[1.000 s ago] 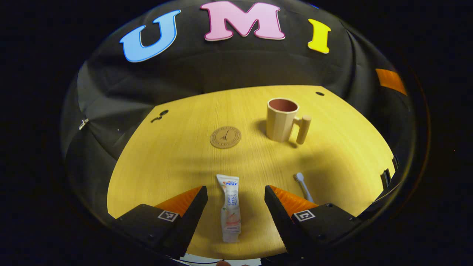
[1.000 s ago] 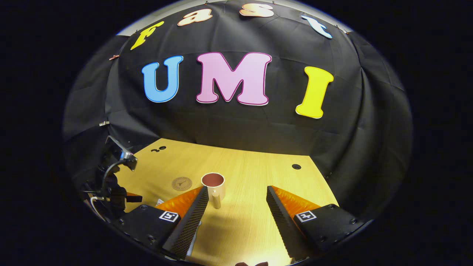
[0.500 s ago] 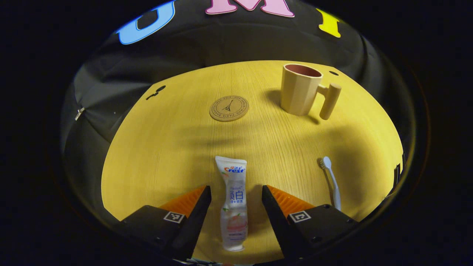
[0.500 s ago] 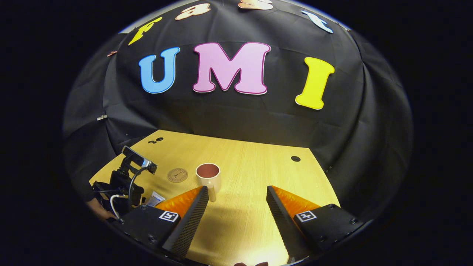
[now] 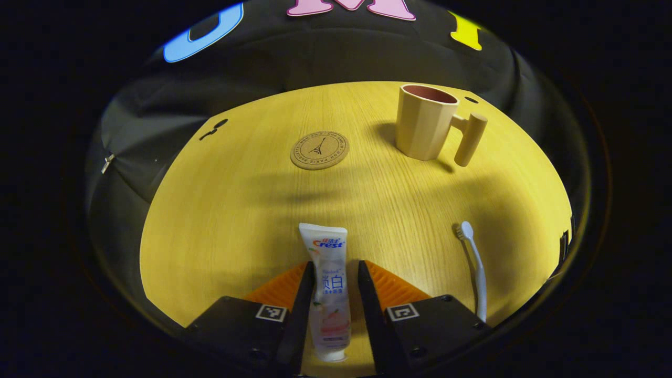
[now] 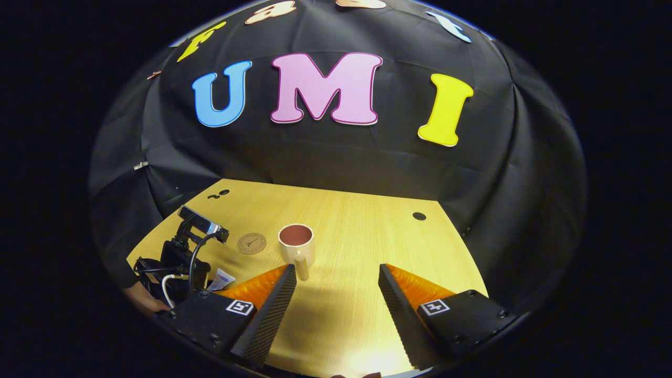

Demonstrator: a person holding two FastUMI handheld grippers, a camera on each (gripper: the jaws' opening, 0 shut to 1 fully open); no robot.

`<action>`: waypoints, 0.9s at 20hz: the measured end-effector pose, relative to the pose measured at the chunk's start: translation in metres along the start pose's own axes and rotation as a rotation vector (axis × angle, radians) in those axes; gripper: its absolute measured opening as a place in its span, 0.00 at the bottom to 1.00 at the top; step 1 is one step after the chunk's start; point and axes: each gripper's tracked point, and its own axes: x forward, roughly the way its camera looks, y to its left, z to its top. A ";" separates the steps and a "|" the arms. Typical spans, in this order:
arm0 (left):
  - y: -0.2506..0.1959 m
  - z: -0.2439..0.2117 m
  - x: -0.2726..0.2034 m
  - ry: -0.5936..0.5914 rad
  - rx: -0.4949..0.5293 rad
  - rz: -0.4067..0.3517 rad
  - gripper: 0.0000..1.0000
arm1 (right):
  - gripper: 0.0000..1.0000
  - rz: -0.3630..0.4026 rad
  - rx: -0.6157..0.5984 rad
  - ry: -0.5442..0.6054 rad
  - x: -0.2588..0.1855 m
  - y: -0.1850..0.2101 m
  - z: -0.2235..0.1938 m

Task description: Put the toothbrush and toothpaste on the desktop into the cup, then pick up the cup and place it on the coaster on the desktop.

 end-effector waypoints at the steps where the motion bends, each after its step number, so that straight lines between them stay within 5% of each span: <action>1: -0.002 0.001 0.001 -0.003 -0.012 -0.009 0.51 | 0.98 0.003 0.003 0.017 -0.001 0.005 -0.005; 4: 0.001 0.000 0.002 0.007 -0.021 -0.058 0.39 | 0.98 0.017 0.006 0.080 -0.005 0.025 -0.023; 7: 0.003 0.000 0.000 0.013 -0.021 -0.114 0.40 | 0.98 0.025 -0.015 0.147 -0.006 0.045 -0.045; 10: 0.004 0.000 -0.001 0.012 -0.027 -0.142 0.26 | 0.98 0.045 -0.006 0.234 -0.002 0.067 -0.072; 12: 0.004 0.001 -0.013 -0.009 -0.059 -0.179 0.34 | 0.98 0.059 0.018 0.292 0.002 0.080 -0.093; 14: 0.009 0.005 -0.030 -0.044 -0.079 -0.218 0.24 | 0.98 0.065 0.027 0.350 0.007 0.090 -0.113; 18: 0.036 0.010 -0.072 -0.122 -0.087 -0.256 0.28 | 0.98 0.066 0.067 0.459 0.027 0.102 -0.150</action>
